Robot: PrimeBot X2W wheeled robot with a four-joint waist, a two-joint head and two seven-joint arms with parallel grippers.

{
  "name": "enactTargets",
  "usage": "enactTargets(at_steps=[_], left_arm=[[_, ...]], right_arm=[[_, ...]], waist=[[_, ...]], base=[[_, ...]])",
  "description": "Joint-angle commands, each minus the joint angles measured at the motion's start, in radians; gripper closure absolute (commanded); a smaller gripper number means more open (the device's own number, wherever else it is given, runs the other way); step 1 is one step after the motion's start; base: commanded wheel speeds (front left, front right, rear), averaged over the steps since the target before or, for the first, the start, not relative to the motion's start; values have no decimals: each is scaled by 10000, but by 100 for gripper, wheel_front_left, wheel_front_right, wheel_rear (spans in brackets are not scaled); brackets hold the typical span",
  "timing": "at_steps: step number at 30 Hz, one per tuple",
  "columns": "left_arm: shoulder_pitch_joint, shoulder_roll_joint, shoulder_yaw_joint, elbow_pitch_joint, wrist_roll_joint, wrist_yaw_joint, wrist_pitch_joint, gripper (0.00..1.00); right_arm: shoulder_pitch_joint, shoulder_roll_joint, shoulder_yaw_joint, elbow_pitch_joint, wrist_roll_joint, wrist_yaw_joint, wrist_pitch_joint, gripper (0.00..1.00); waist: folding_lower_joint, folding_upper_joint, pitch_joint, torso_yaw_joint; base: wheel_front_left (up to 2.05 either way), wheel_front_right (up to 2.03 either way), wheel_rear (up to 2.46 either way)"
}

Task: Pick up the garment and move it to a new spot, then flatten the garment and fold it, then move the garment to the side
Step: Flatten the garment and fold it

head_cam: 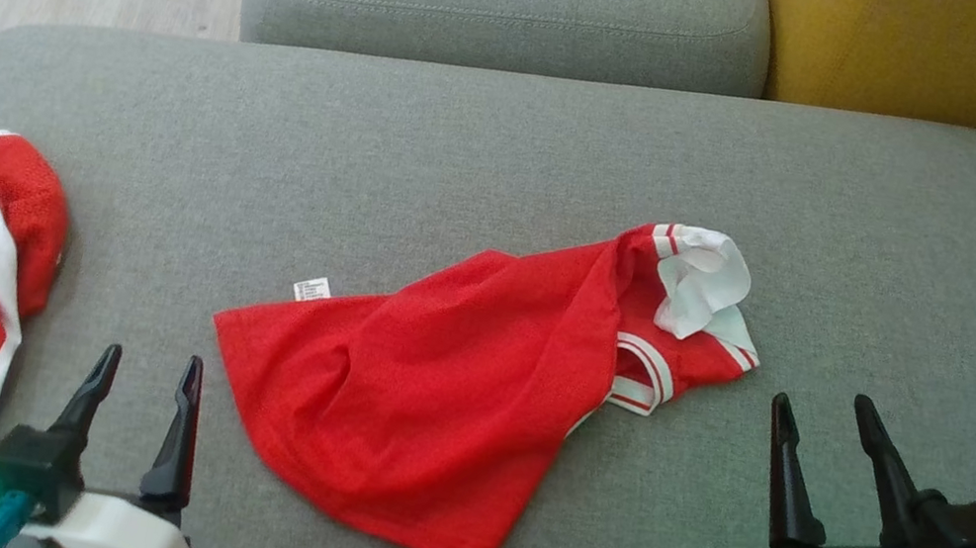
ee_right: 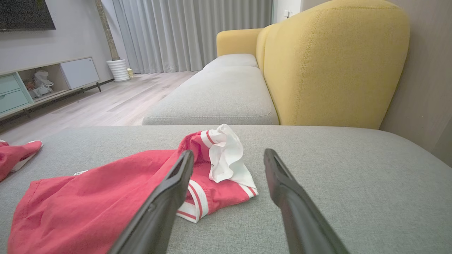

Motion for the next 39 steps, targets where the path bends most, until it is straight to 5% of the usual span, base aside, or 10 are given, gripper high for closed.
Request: enactTargets(at_steps=[1, 22, 23, 24, 25, 33, 39], left_arm=[[-485, 165, 344, -260, 22, -12, -52, 0], [-1370, -748, -1048, 2555, -1186, -1572, 2084, 0], [-1452, -772, -1066, 2655, -1236, -1653, 2068, 21], [-1521, -830, -1062, 2731, -1357, -1774, 2028, 94], [-1585, -855, -1072, 2816, -1440, -1879, 2019, 100], [-1951, -937, -1063, 2375, -1581, -2169, 1228, 100], [-1782, -567, -998, 1001, -1193, -1748, 1127, 100]], right_arm=[[-231, -37, 206, -397, -18, 75, 53, 0], [-578, -37, 329, -300, 129, 75, -13, 0], [-603, -37, 334, -290, 129, 75, -22, 0], [-625, -37, 333, -280, 131, 75, -30, 0], [-646, -37, 334, -267, 136, 75, -36, 0], [-745, -37, 265, -176, 220, 75, -110, 0], [-801, -37, 148, -150, 248, 75, -174, 0]], waist=[[1, 0, 13, 10], [1, 0, 1027, -151], [1, 0, 1056, -157], [1, 0, 1083, -156], [1, 0, 1107, -156], [1, 0, 1205, -70], [1, 0, 1211, 20]], base=[[0, 0, 0], [0, 0, 0], [0, 0, 0], [0, 0, 0], [0, 0, 0], [0, 0, 0], [0, 0, 0]])
